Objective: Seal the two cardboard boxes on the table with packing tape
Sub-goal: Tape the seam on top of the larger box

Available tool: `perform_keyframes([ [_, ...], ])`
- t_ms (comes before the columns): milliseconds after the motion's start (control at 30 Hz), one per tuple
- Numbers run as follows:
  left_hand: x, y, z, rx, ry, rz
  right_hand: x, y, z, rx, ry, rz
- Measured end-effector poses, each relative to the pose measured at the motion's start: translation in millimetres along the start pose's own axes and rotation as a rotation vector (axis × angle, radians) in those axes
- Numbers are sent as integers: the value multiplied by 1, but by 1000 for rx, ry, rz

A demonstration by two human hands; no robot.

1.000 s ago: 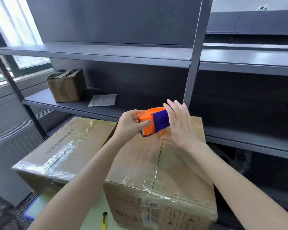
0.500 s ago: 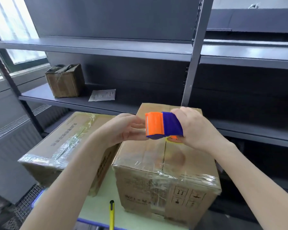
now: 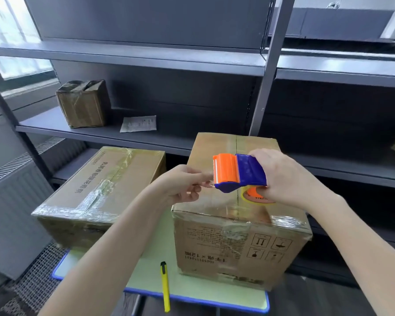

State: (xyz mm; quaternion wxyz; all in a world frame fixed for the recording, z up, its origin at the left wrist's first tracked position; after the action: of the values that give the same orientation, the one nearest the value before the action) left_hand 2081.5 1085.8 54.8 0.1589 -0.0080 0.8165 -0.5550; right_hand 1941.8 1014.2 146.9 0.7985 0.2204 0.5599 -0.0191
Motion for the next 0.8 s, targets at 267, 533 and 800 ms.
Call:
perform_keyframes([
  [267, -20, 4, -26, 122, -111, 87, 28, 19, 3, 94, 103, -63],
  [533, -65, 22, -58, 123, -121, 225, 42, 49, 7, 96, 151, 10],
  [800, -86, 52, -63, 70, -92, 155, 53, 58, -2, 159, 241, 115],
])
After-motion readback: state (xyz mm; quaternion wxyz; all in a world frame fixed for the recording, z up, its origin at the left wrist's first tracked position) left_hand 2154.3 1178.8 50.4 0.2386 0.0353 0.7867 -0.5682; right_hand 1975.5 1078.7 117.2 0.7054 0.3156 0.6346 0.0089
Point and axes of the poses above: each hand's wrist, its own z-axis towards the middle knuckle, its own x-axis out of the palm, y = z × x, the point moved 9 cm from there along z, towards the middle knuckle, and after that the axes turned 15 degrees about z, right-handed, at the moved point
